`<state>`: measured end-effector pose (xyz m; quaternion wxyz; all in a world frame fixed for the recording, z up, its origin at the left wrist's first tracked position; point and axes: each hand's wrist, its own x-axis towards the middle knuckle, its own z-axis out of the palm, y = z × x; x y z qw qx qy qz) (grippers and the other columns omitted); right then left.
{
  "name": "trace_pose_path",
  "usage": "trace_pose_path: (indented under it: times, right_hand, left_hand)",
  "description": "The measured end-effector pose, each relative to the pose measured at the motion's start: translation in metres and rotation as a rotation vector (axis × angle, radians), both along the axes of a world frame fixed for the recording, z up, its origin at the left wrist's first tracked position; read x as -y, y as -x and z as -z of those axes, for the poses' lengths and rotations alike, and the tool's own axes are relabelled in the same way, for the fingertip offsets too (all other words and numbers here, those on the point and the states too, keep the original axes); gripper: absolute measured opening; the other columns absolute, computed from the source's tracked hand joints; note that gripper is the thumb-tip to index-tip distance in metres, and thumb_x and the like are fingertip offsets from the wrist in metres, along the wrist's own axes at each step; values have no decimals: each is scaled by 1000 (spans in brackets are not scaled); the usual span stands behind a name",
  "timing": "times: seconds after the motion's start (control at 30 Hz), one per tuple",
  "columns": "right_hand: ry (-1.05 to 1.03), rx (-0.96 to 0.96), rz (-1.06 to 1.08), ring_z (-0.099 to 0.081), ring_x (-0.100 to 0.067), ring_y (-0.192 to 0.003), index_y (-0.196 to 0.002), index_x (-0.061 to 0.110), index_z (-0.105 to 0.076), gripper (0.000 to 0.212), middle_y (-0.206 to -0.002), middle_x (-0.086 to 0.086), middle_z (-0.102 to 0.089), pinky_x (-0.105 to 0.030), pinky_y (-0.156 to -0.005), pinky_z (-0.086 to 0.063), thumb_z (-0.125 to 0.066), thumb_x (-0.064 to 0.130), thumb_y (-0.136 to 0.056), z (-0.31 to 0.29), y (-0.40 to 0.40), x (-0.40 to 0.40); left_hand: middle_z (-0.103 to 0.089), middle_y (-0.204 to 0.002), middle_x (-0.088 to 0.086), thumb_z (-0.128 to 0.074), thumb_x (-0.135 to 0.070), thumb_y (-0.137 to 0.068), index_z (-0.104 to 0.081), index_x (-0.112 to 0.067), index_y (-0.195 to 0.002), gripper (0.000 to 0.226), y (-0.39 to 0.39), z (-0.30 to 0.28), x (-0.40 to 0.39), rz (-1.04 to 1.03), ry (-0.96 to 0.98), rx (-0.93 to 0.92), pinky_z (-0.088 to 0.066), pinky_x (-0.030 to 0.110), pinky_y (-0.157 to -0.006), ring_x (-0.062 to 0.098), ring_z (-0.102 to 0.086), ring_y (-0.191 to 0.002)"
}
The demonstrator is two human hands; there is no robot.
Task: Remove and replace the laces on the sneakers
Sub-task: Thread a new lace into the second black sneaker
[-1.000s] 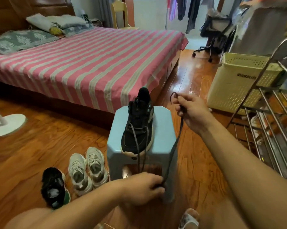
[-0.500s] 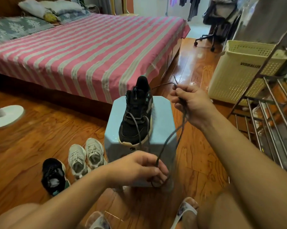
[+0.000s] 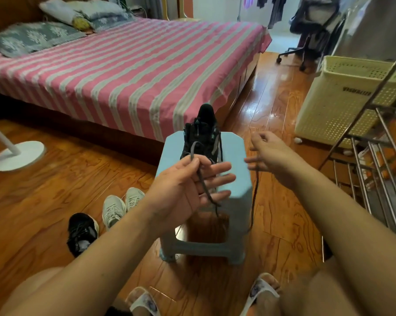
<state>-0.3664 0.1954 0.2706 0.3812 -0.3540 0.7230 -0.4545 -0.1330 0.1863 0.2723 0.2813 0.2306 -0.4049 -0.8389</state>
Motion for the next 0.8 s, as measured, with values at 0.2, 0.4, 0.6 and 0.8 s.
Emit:
trace_pose_path:
  times: [0.2,0.4,0.6,0.8]
  right_hand:
    - [245,302,-125,-46,-13,-55,-118,5,-62,19,-84,-8,-61,-23,-49,-39,-50,7,-104,-33,-23,-17]
    - [536,299,-197,-52,-14,-56,-114,4,-64,19,-86,-9,-68,-23,-50,-45,-49,5,-104,-159,-42,-1]
    - [758,149,-251,-62,-12,-60,-117,4,-61,19,-92,-11,-67,-24,-54,-50,-47,3,-104,-307,-70,28]
    - [890,-16,-253,-68,-19,-78,-126,8,-54,23,-105,-15,-68,-30,-67,-53,-47,6,-104,-430,-78,53]
  left_hand:
    - [-45,-63,5,-52,-20,-96,-58,-7,-96,14,-17,-63,14,-132,279,99,-60,44,-83,21,-52,-57]
    - [-43,-57,-3,-45,-23,-108,-59,-14,-92,23,-22,-208,49,-370,524,164,-60,35,-70,14,-49,-50]
    - [-49,-56,-4,-41,-26,-111,-58,-14,-92,28,-9,-342,73,-533,624,218,-54,33,-59,13,-50,-53]
    - [-55,-70,2,-40,-24,-111,-64,-10,-96,31,-13,-439,64,-602,782,241,-57,37,-74,16,-57,-69]
